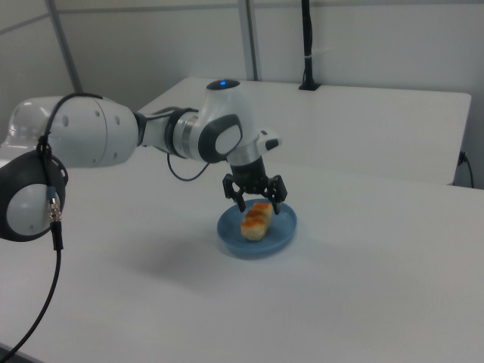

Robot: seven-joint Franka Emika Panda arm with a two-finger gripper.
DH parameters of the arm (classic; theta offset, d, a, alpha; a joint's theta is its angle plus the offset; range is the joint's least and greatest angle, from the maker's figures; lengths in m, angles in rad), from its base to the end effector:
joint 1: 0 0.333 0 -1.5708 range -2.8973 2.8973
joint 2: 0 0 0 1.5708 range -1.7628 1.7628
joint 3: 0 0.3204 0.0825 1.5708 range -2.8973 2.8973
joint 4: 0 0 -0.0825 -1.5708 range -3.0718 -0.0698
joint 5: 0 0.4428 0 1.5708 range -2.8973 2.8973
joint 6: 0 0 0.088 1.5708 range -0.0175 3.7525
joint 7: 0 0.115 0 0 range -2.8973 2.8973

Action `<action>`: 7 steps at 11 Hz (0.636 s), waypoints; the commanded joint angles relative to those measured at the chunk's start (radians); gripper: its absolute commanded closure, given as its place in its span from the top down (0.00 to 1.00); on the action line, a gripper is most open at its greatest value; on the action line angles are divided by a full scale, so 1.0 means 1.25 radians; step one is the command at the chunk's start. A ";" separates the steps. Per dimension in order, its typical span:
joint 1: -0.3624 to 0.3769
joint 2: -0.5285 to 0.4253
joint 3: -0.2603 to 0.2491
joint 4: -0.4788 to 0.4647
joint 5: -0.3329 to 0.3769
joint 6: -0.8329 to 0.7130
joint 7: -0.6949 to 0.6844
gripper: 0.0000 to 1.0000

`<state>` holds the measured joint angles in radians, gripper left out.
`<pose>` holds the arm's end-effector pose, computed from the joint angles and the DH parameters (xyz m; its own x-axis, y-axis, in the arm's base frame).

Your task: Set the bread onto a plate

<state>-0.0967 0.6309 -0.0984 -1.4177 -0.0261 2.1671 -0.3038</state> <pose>0.7752 -0.1406 0.3109 0.9849 0.1484 0.0896 0.1380 -0.9840 0.1131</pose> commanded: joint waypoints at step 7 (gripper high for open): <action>0.191 -0.368 0.008 -0.023 0.007 -0.439 0.315 1.00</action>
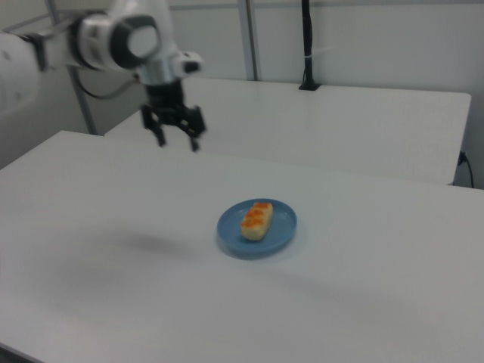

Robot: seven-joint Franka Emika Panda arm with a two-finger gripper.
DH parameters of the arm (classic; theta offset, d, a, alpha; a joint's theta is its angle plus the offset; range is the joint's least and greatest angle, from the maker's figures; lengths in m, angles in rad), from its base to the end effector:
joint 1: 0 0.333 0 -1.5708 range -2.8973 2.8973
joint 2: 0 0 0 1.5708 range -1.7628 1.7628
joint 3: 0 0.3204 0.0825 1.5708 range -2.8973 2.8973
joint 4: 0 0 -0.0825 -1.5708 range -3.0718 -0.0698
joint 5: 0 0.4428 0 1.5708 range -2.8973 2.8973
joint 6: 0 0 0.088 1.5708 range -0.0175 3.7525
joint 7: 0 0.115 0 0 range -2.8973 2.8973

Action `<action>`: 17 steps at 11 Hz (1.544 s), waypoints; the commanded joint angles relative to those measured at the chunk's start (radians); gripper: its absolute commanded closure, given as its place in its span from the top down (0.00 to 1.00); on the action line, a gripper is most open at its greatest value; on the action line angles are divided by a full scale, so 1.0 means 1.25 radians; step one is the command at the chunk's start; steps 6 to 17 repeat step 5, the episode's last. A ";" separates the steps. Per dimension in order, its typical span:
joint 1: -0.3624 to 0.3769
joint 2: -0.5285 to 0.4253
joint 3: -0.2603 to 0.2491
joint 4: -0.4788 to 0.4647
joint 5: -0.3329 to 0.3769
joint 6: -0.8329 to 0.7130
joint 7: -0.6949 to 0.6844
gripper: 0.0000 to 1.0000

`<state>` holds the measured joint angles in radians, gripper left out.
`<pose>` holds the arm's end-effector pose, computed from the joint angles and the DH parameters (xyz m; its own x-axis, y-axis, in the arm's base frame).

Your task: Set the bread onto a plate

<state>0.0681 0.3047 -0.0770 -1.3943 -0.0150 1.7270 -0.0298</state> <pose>0.7156 -0.0009 0.5272 0.9992 0.0274 0.0276 0.0263 -0.9989 0.0388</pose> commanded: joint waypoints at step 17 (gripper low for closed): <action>0.062 -0.231 -0.010 -0.079 0.007 -0.169 0.118 1.00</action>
